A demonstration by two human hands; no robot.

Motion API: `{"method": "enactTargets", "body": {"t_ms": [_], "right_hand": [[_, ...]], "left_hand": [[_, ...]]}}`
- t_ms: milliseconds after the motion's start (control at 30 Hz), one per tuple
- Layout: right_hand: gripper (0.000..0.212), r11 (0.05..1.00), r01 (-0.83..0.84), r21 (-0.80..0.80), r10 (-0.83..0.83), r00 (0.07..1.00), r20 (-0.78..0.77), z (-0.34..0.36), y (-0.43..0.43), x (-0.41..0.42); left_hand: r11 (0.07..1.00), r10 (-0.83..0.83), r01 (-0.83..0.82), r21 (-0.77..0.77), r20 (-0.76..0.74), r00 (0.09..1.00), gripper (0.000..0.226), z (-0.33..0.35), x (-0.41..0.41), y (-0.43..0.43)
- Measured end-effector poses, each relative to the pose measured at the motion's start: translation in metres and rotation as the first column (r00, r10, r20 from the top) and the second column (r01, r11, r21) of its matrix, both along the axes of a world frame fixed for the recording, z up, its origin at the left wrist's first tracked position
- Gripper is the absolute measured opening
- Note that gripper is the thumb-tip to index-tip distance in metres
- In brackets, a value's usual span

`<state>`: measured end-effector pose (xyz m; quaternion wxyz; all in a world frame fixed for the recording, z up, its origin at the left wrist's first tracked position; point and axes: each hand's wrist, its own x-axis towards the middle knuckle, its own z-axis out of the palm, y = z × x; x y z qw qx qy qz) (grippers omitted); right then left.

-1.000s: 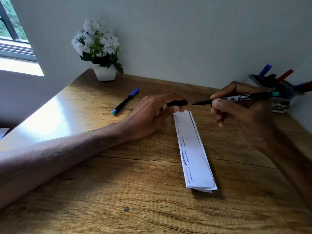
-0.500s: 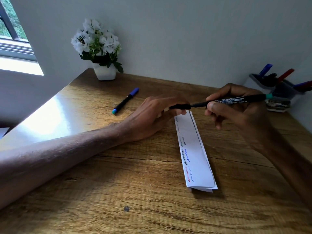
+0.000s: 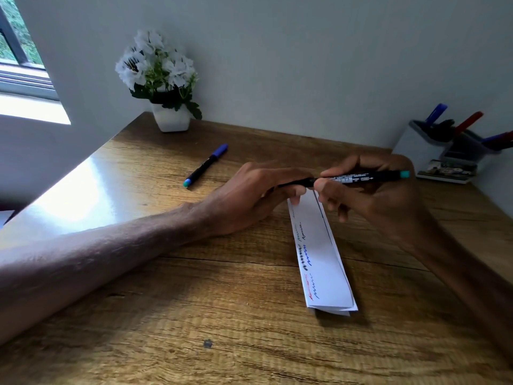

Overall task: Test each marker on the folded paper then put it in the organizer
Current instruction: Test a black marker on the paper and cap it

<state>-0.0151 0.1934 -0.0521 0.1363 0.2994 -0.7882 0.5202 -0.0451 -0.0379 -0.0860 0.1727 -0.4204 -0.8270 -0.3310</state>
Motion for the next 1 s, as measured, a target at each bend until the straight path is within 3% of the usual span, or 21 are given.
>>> {"method": "enactTargets", "body": {"t_ms": [167,400,500,600,733,933,1000], "right_hand": [[0.02,1.0,-0.012,0.012,0.012,0.999,-0.044,-0.003,-0.003,-0.004],[0.019,0.997,-0.043,0.061,0.042,0.999,0.016,-0.002,0.006,-0.009],[0.024,0.999,0.007,0.046,-0.009,0.999,0.039,0.004,0.01,-0.013],[0.021,0.993,0.099,-0.07,-0.098,0.995,0.017,0.009,0.022,-0.015],[0.018,0.982,0.187,0.015,-0.186,0.981,-0.048,0.016,0.033,-0.015],[0.021,0.965,0.15,0.214,-0.155,0.988,0.006,0.039,0.06,-0.014],[0.022,0.923,0.209,0.325,-0.186,0.977,-0.101,0.039,0.062,-0.012]], "left_hand": [[0.997,-0.049,0.051,0.063,-0.03,0.998,0.029,0.0,-0.001,-0.001],[0.999,-0.042,0.042,0.002,-0.023,0.999,0.038,-0.001,-0.001,0.003],[0.998,0.051,-0.05,0.047,-0.005,0.999,0.035,-0.001,-0.002,0.002],[0.972,0.174,-0.173,0.156,0.004,0.985,0.026,0.001,-0.001,0.003],[0.952,0.213,-0.204,0.229,-0.014,0.977,0.023,0.007,0.003,0.013],[0.942,0.207,-0.177,0.284,-0.08,0.975,0.023,0.026,0.002,0.024],[0.944,0.192,-0.171,0.28,-0.046,0.98,0.023,0.036,0.001,0.035]]}}
